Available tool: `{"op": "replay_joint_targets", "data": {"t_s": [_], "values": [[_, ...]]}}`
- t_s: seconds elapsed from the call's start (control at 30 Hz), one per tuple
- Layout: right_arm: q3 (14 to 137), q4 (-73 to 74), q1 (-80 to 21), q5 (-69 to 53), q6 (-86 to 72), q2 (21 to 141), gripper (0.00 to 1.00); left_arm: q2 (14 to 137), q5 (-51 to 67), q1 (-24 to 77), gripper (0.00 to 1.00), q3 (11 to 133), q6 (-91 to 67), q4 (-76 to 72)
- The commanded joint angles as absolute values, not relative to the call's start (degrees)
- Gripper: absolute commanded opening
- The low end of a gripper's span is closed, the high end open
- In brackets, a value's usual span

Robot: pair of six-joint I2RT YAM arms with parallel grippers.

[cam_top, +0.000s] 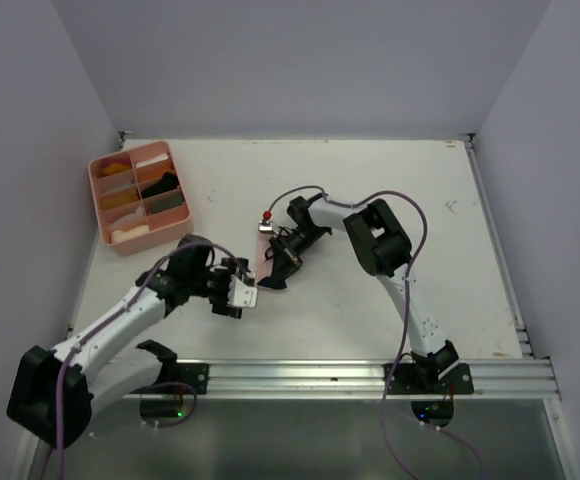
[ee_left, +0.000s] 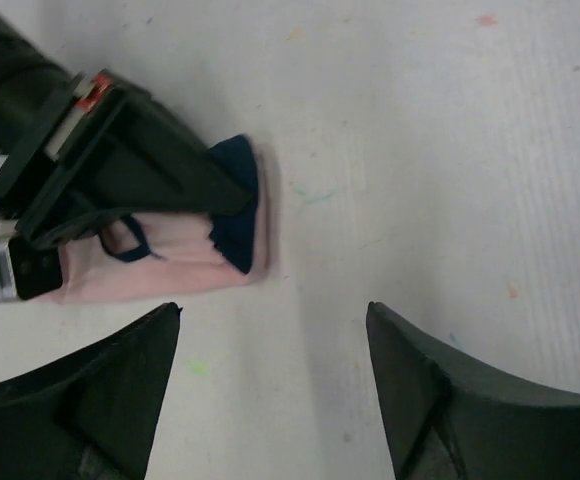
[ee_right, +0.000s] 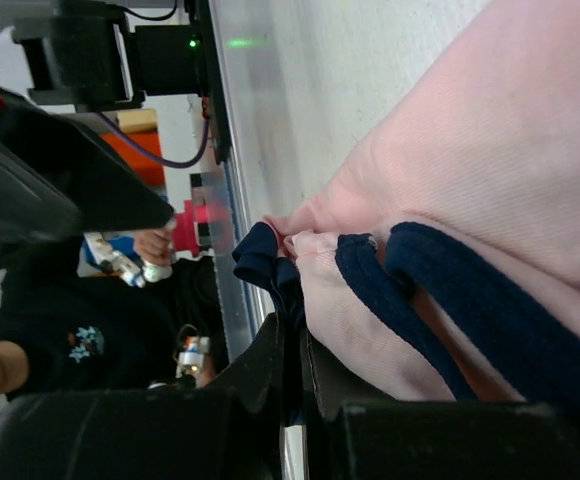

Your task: Roll the underwear

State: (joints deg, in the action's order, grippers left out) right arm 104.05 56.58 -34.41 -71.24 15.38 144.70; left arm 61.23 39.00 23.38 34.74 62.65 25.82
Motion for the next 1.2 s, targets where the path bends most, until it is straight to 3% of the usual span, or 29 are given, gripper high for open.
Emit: {"op": "replay_joint_targets", "data": {"t_s": [0.0,0.03,0.13,0.17,0.53,0.83,1.17], "values": [[104.06,55.81,-33.66,-69.17,13.54,149.06,0.0,53.35,28.23,33.47,0.75,25.78,64.61,11.88],[104.15,55.81,-33.66,-69.34,13.54,149.32,0.0,54.05,26.04,35.23,0.66,25.23,63.56,9.17],[104.5,56.77,-33.66,-69.61,13.62,150.9,0.0,57.91,22.68,39.64,0.62,25.75,60.56,6.78],[104.5,57.3,-33.66,-69.44,13.71,151.08,0.0,58.44,21.98,39.9,0.5,25.58,59.25,5.38],[104.15,58.27,-33.58,-70.66,13.54,153.54,0.0,67.23,16.88,42.89,0.56,23.03,60.11,-7.99],[106.35,62.14,-33.31,-71.19,15.91,155.39,0.0,73.03,16.08,42.89,0.51,22.5,61.61,-11.68],[106.17,63.55,-33.4,-71.1,17.4,155.48,0.0,77.95,15.12,42.89,0.38,22.24,62.49,-14.23]]}}
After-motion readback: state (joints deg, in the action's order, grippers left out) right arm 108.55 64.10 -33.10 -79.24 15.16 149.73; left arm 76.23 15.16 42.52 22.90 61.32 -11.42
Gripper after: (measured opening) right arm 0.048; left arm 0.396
